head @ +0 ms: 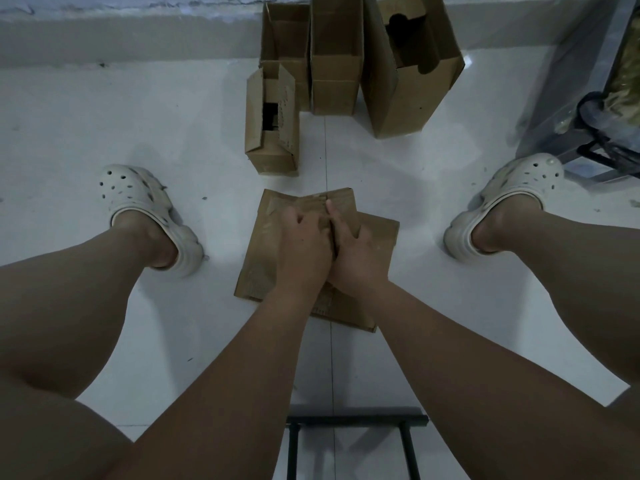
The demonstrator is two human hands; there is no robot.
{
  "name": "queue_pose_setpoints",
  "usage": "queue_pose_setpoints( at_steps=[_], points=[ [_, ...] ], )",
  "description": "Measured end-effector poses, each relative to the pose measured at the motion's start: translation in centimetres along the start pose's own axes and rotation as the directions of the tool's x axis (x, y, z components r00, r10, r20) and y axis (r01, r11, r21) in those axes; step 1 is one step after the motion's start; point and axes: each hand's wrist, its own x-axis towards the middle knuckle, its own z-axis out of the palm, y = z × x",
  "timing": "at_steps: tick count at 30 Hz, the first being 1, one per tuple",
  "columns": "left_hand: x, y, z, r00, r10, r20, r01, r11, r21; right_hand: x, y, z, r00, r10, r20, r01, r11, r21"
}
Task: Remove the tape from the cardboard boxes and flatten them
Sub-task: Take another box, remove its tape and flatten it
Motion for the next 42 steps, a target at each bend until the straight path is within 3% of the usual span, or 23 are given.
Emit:
queue_pose_setpoints(
  at_steps=[5, 7, 9, 12, 17, 20, 27, 32, 35, 37, 39, 42],
  points=[
    [0.5, -0.2, -0.9, 0.997, -0.009, 0.082, 0.016, 0.997, -0.080, 0.4, 0.2, -0.8, 0.999, 0.035, 0.019, -0.037, 0.992, 0.121],
    [0.9, -0.7, -1.2, 0.997, -0.033, 0.067, 0.037, 0.998, -0.059, 0.7, -0.2, -1.2, 0.996, 0.030, -0.087, -0.026, 0.999, 0.045],
    [1.0, -0.8, -1.4, 0.998, -0.039, 0.046, 0.041, 0.999, -0.031, 0.7, -0.9, -1.6, 0.970, -0.088, -0.227, 0.062, 0.991, -0.116],
    [0.9, -0.4, -1.4, 0.998, 0.022, 0.064, -0.019, 0.999, -0.050, 0.8, -1.5, -1.6, 0.937, -0.200, -0.287, 0.146, 0.969, -0.197],
    [2.2, -0.7, -2.5, 0.957, -0.206, -0.204, 0.174, 0.971, -0.167, 1.2, -1.5, -1.1, 0.985, -0.101, -0.137, 0.097, 0.995, -0.036],
    [3.2, -1.5, -3.4, 0.938, -0.128, -0.322, 0.119, 0.992, -0.049, 1.1, -1.6, -1.5, 0.992, -0.065, -0.108, 0.070, 0.997, 0.037],
    [3.0, -1.1, -2.2, 0.995, 0.082, -0.048, -0.082, 0.997, 0.012, 1.3, -2.2, -3.5, 0.999, 0.000, -0.043, 0.005, 0.992, 0.127],
    [2.7, -0.4, -2.0, 0.994, 0.103, 0.034, -0.104, 0.995, 0.004, 1.1, -1.8, -4.1, 0.991, 0.030, -0.132, 0.008, 0.961, 0.275],
    [3.0, 0.1, -2.2, 0.988, 0.157, -0.006, -0.157, 0.988, 0.013, 1.2, -2.6, -4.9, 0.976, 0.036, -0.214, 0.033, 0.949, 0.313],
    [3.2, 0.3, -2.4, 0.977, 0.194, -0.090, -0.189, 0.980, 0.057, 1.5, -3.6, -5.5, 0.968, -0.007, -0.251, 0.083, 0.952, 0.295],
    [3.3, 0.3, -2.4, 0.957, 0.248, -0.151, -0.215, 0.954, 0.209, 1.8, -4.7, -5.9, 0.963, -0.079, -0.258, 0.140, 0.963, 0.229],
    [3.1, 0.0, -2.4, 0.956, 0.229, -0.183, -0.121, 0.878, 0.464, 1.8, -5.3, -6.1, 0.962, -0.154, -0.227, 0.200, 0.961, 0.194]
  ],
)
